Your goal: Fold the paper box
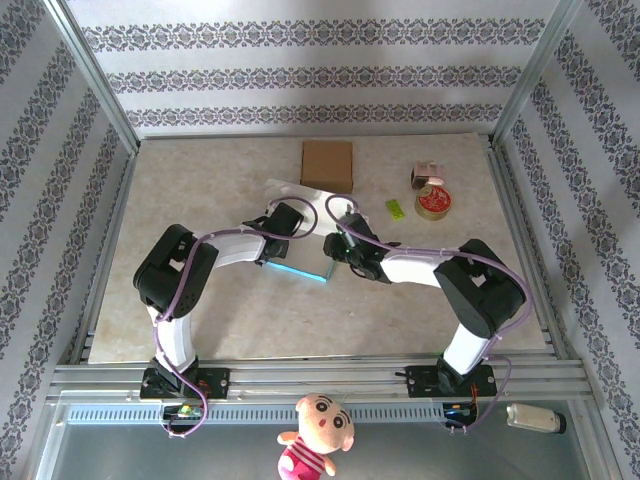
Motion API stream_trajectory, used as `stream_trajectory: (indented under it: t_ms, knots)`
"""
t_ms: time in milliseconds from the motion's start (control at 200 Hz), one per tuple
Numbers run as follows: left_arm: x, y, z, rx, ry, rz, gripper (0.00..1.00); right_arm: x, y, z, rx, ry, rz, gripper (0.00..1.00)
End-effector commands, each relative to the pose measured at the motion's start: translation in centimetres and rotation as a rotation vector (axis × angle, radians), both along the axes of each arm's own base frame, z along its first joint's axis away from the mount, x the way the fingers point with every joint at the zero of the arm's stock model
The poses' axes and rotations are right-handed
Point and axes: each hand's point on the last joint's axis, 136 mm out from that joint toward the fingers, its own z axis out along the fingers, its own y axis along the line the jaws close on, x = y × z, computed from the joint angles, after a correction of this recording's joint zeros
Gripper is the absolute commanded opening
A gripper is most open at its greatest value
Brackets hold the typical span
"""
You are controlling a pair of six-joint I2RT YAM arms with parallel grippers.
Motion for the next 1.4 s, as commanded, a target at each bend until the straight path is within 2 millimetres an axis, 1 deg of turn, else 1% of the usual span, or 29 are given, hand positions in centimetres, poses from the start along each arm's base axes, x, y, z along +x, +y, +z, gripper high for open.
stream_trajectory:
  t_ms: [0,65,160,215,245,275,300,415,460,600,695,755,899,1009,1129,1209,1259,1394]
  knots:
    - [-6.0,-2.3,-8.7,-0.232,0.303,-0.029,0.00,-1.0,-0.2,-2.5,-0.061,0.054,0.008,0.30]
    - [-6.7,-2.0,-9.3,-0.214,0.322,-0.017,0.00,-1.2,-0.7,-2.8,-0.085,0.054,0.002,0.25]
    - [-7.1,-0.5,-9.7,-0.125,0.333,0.010,0.00,-1.3,-1.2,-2.7,-0.106,0.049,-0.003,0.23]
    - [-6.9,-0.2,-9.1,-0.112,0.315,0.011,0.00,-1.3,-1.2,-2.5,-0.111,0.044,0.002,0.22]
    - [-6.7,-0.3,-8.4,-0.120,0.299,0.010,0.00,-1.3,-1.3,-2.4,-0.119,0.044,0.005,0.22]
    - [-6.4,-0.5,-7.6,-0.133,0.281,0.006,0.00,-1.3,-1.4,-2.2,-0.123,0.042,0.005,0.21]
    - [-6.1,-0.8,-6.7,-0.149,0.265,0.003,0.03,-1.2,-1.4,-1.9,-0.124,0.036,0.004,0.21]
    - [-4.4,-2.4,-1.4,-0.241,0.176,-0.027,0.24,-0.9,-1.8,-0.7,-0.121,0.014,-0.007,0.21]
    - [-3.8,-2.8,0.8,-0.280,0.140,-0.035,0.29,-0.7,-2.0,-0.2,-0.120,0.002,-0.011,0.21]
    - [-2.8,-3.8,6.5,-0.394,0.051,-0.062,0.36,-0.1,-2.1,1.0,-0.114,-0.017,-0.001,0.22]
    - [-3.1,-4.1,9.3,-0.456,0.007,-0.075,0.41,0.1,-2.2,1.6,-0.113,-0.027,0.007,0.22]
    - [-3.5,-3.8,10.1,-0.469,-0.012,-0.073,0.42,0.2,-2.3,1.6,-0.112,-0.026,0.013,0.22]
    - [-4.5,-2.5,11.2,-0.472,-0.042,-0.039,0.45,0.2,-2.5,1.2,-0.122,-0.020,0.044,0.22]
    - [-5.2,-1.5,11.5,-0.462,-0.053,-0.018,0.47,0.0,-2.5,0.6,-0.160,-0.029,0.099,0.20]
    - [-5.8,-1.3,11.9,-0.490,-0.065,-0.013,0.48,-0.3,-2.0,0.4,-0.205,-0.061,0.193,0.21]
    - [-6.0,-1.2,12.6,-0.516,-0.083,-0.002,0.48,-0.5,-2.0,1.0,-0.216,-0.083,0.223,0.26]
    - [-6.2,-0.9,13.2,-0.532,-0.098,0.010,0.49,-0.6,-2.2,1.9,-0.205,-0.097,0.219,0.29]
    - [-6.8,0.3,15.7,-0.558,-0.168,0.032,0.49,-1.7,-2.2,5.6,-0.131,-0.153,0.231,0.42]
